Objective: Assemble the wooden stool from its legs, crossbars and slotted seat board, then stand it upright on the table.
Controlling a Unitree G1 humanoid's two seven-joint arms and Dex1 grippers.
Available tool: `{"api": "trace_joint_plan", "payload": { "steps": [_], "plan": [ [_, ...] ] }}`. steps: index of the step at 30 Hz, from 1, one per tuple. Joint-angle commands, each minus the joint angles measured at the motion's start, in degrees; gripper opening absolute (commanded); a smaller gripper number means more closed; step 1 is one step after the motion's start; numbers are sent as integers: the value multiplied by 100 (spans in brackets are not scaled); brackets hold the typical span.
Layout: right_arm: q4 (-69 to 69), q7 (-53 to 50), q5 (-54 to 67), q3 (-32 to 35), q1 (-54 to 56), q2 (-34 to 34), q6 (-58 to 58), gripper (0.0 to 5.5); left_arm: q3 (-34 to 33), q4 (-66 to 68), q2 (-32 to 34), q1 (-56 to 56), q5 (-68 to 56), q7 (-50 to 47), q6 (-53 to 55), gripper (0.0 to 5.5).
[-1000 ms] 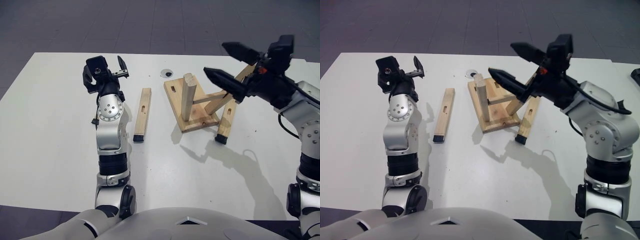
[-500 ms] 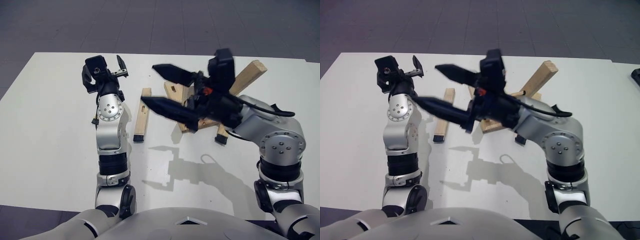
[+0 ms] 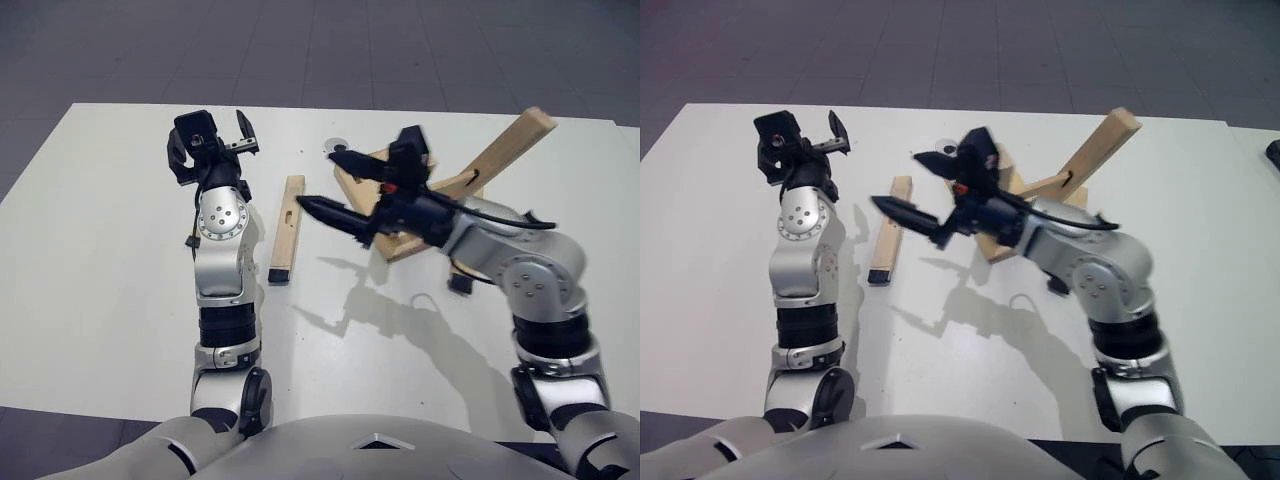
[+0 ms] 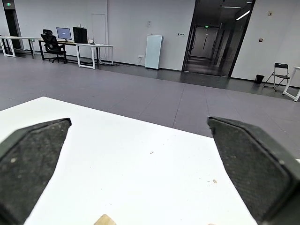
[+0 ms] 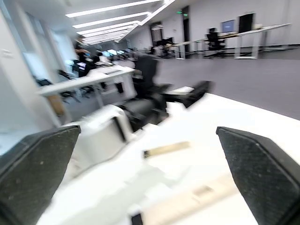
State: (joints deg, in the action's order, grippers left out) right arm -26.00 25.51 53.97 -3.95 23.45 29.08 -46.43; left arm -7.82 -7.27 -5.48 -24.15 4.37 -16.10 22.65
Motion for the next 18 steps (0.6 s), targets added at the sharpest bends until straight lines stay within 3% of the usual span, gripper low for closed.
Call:
{"api": "trace_joint_plan", "payload": {
  "steps": [1, 5, 9, 14, 18],
  "plan": [
    [-374, 320, 122, 644, -146, 717, -234, 537, 64, -88, 27, 177, 46, -10, 35, 540],
    [-356, 199, 143, 681, -117, 555, -268, 537, 112, -120, 8, 246, 63, -15, 44, 540],
    [-27, -910, -197, 111, 40, -603, -302, 537, 140, -81, -18, 181, 43, -29, 29, 540],
    [1127, -2517, -1956, -905, 554, -1844, -165, 537, 136, -48, -27, 125, 17, -52, 18, 540],
    [2350, -2989, -2989, -1193, 1026, -2411, 133, 537, 156, 12, -51, 97, 9, -68, -12, 540]
  ]
}}
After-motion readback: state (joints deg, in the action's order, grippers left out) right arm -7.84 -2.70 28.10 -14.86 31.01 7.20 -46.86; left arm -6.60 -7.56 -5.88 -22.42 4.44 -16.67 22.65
